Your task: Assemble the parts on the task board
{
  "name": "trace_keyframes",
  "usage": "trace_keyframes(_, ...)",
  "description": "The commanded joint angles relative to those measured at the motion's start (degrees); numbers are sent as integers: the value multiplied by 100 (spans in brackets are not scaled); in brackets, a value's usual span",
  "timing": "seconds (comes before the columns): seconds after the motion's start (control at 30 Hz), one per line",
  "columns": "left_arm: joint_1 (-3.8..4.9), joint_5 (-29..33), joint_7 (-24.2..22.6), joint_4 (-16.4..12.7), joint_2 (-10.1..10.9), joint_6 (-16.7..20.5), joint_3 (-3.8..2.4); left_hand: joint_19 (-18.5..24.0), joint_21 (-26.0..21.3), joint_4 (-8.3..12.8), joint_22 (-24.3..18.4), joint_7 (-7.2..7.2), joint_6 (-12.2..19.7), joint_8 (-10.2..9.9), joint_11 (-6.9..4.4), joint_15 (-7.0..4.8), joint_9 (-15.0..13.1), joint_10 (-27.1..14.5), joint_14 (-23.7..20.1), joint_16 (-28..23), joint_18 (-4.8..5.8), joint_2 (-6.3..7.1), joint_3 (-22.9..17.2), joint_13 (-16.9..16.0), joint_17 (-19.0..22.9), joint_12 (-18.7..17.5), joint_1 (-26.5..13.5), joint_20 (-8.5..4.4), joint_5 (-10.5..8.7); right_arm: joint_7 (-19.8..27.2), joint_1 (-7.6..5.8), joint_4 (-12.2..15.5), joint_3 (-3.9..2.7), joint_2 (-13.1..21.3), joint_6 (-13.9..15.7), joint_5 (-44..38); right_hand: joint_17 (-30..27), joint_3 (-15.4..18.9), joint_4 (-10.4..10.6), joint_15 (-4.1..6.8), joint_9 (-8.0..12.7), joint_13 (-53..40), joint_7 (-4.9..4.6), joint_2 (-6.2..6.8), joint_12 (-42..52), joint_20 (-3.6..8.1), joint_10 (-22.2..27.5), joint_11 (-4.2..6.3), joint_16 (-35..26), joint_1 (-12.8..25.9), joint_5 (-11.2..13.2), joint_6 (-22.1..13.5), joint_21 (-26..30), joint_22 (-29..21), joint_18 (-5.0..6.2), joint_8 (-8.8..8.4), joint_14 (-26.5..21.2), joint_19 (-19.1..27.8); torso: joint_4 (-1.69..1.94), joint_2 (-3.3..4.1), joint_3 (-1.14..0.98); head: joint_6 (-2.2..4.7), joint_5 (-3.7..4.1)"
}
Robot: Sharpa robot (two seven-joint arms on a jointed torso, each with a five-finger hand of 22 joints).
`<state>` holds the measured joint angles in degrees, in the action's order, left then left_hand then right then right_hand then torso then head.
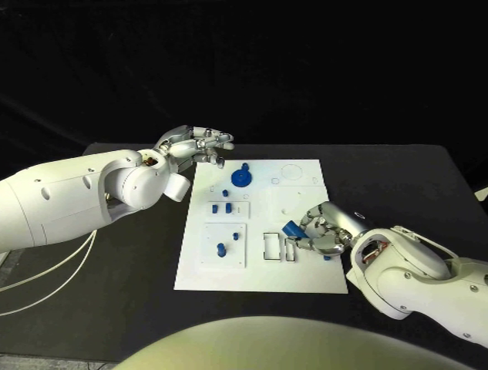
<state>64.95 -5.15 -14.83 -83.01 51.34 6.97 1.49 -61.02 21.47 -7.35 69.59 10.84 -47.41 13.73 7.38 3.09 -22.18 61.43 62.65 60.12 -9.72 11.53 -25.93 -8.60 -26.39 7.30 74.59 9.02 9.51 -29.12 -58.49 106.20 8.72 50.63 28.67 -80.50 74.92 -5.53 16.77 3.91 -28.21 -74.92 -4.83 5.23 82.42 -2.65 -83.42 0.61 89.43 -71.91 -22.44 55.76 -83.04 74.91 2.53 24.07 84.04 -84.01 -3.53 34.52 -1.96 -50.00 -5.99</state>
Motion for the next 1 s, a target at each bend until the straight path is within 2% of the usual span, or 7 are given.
trace_keyframes(0.03, 4, -31, -30, -14, -16, -90, -4, -31, -24, -4, -5, 0, 30, 25, -8, 0, 9, -43, -52, -34, -54, -37, 48, -8, 5, 11, 25, 0, -17, 49, -6, -42, 2, -97, -352, 255, 1330, -61, -1, 19, -3, -478, 143, -17, -77, 40, 36, 7, 9, 160, 52, 201, 76, 1290, -86, 24, 559, -291, 2, 6, -11, 0, -25)
trace_keyframes(0.23, 4, -77, -29, -10, -28, -100, -4, -31, -24, -4, -5, 0, 30, 25, -8, 0, 9, -43, -52, -34, -54, -37, 48, -8, 5, 11, 25, 0, -17, 12, 5, -150, 4, -301, -703, 471, 1311, -101, -1, 21, -10, -457, 148, -8, -105, 40, 50, 10, 4, 280, 144, 240, 101, 1282, -81, 33, 555, -279, 2, 7, -11, 0, -49)
trace_keyframes(0.3, 4, -89, -21, -8, -29, -114, -4, -34, -30, -22, -6, 2, 35, 30, -7, 1, 10, -43, -52, -34, -54, -44, 59, -11, 6, 14, 10, 1, -14, 2, 12, -185, 4, -369, -787, 555, 1301, -89, -4, 8, -16, -391, 133, -73, -179, 30, 92, -5, 0, 680, 610, 249, 143, 1270, -72, 24, 552, -260, 0, 7, -11, 0, -56)
trace_keyframes(0.4, 4, -99, -4, -3, -33, -140, -4, -35, -34, -32, -6, 3, 37, 32, -6, 2, 11, -44, -52, -33, -54, -47, 66, -12, 7, 15, 1, 2, -14, -16, 19, -225, 5, -452, -856, 627, 1303, -78, 3, 9, -34, -402, 136, -83, -182, 28, 82, -3, 0, 842, 832, 256, 148, 1269, -71, 33, 553, -258, -5, 6, -13, 0, -54)
trace_keyframes(0.9, 5, -107, 19, -1, -38, -178, -4, -36, -37, -40, -7, 3, 39, 34, -6, 3, 11, -45, -52, -32, -54, -48, 73, -13, 7, 16, -7, 2, -14, -184, 25, -358, 5, -602, -871, 549, 1319, -49, 2, 12, -50, -441, 143, -57, -155, 29, 55, 1, 4, 935, 869, 278, 131, 1273, -74, 52, 556, -265, -2, 5, -16, 0, -63)
trace_keyframes(1.0, 5, -107, 21, -2, -37, -175, -4, -37, -40, -50, -8, 4, 41, 37, -6, 4, 12, -46, -53, -32, -54, -50, 80, -14, 8, 17, -15, 3, -14, -225, 25, -389, 5, -622, -841, 487, 1318, -1, 4, 15, -68, -439, 146, -24, -165, 31, 56, 4, 3, 1056, 956, 284, 133, 1273, -74, 65, 556, -265, -6, 8, -14, 0, -55)
